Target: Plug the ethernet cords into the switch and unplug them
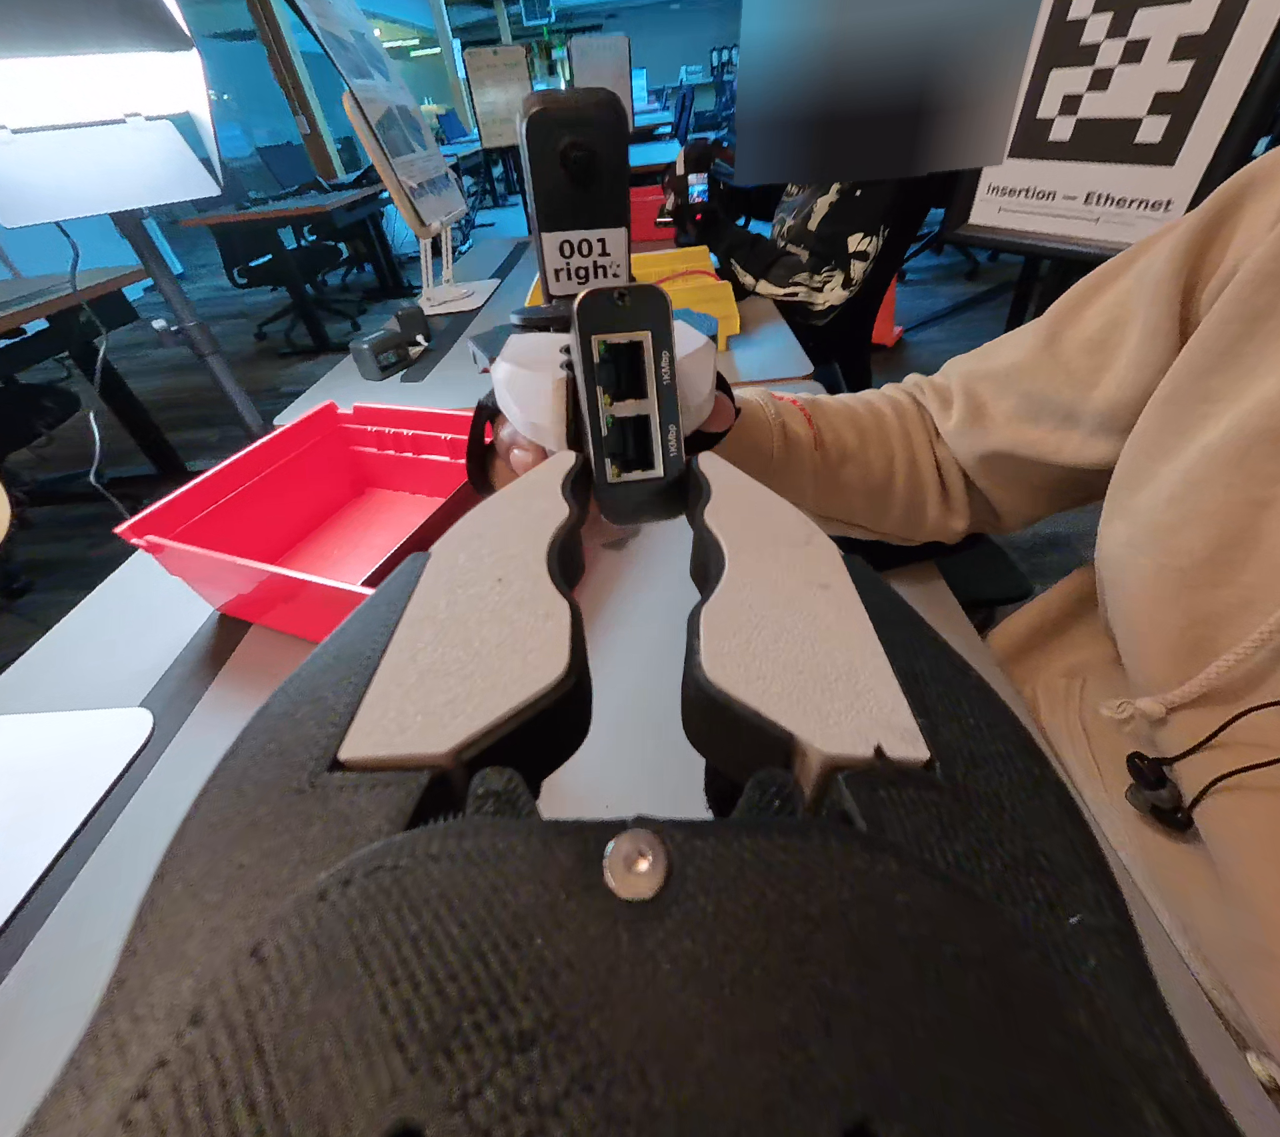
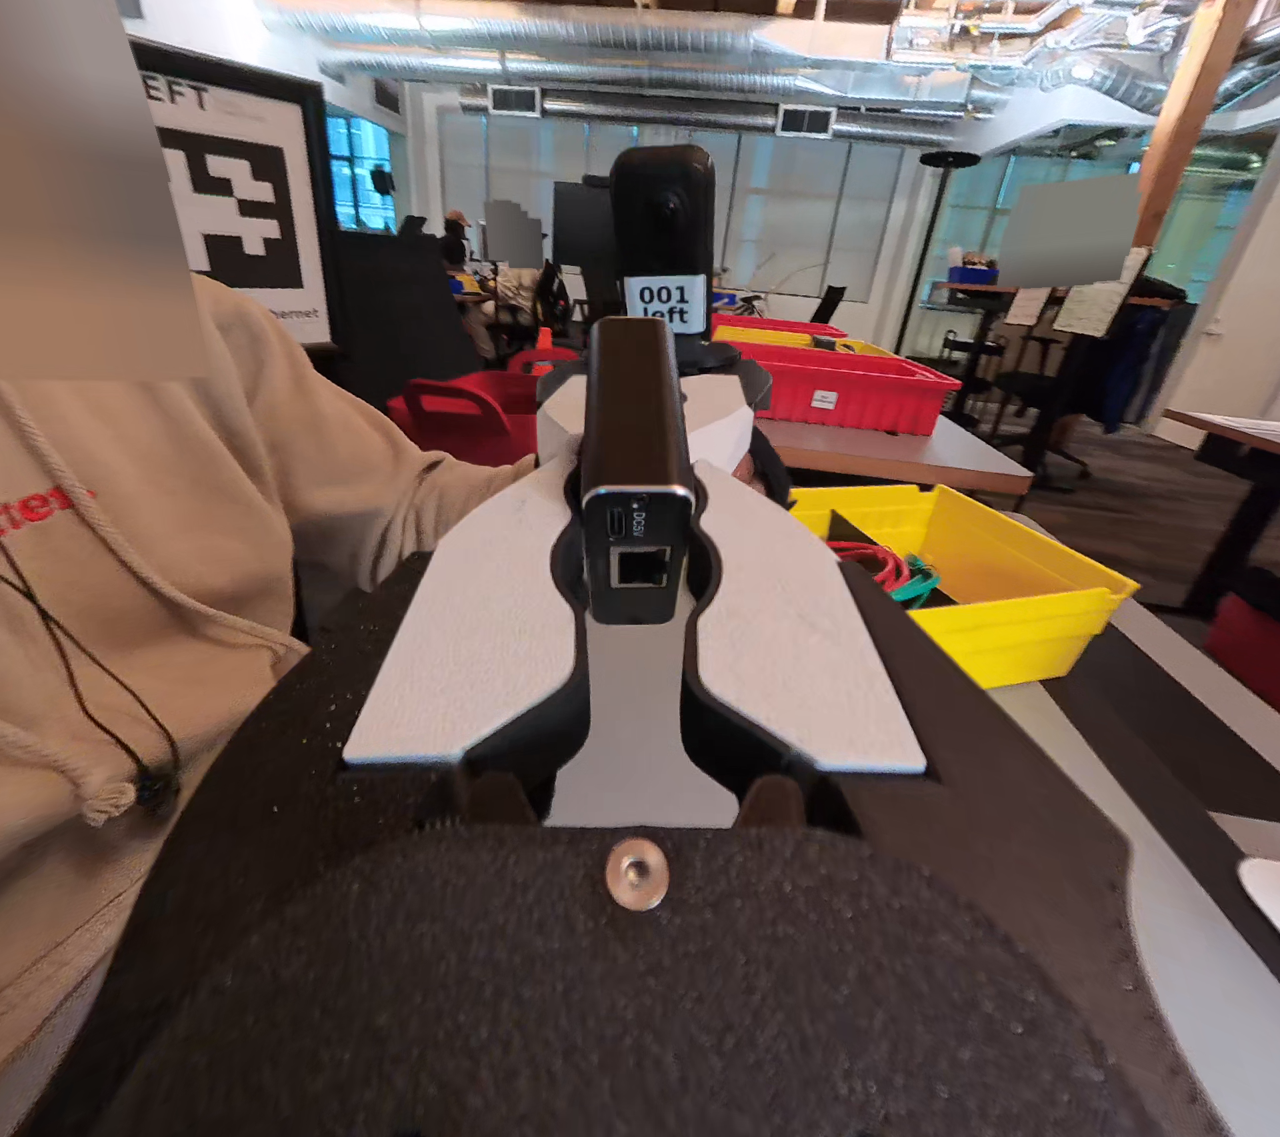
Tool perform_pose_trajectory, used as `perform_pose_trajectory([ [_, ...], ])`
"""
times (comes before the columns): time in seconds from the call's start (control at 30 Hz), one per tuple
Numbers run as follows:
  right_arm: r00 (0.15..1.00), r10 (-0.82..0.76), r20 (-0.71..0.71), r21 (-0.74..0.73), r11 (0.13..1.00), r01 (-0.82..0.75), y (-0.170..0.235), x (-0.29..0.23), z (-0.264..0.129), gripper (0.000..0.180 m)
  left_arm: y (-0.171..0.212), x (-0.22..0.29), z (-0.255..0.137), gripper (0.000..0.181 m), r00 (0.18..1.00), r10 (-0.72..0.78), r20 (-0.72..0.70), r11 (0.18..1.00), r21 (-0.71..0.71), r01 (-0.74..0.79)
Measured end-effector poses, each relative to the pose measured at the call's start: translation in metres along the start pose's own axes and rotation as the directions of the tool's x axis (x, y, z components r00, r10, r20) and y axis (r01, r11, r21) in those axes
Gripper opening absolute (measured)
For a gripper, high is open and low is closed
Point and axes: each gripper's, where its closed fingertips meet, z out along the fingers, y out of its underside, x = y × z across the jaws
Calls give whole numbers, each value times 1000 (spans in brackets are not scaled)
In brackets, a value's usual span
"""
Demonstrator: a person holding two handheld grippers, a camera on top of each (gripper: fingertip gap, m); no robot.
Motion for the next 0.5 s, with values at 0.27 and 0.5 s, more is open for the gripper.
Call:
perform_pose_trajectory([
  [0.27,997,30,-66,-2,1000,-30,1,11,1,25,3,-12,-1,25,999,-4,46,999,49,1],
  [0.5,992,58,-111,-11,998,-59,-1,21,-6,24,-2,-31,-25,42,993,14,116,999,44,-19],
])
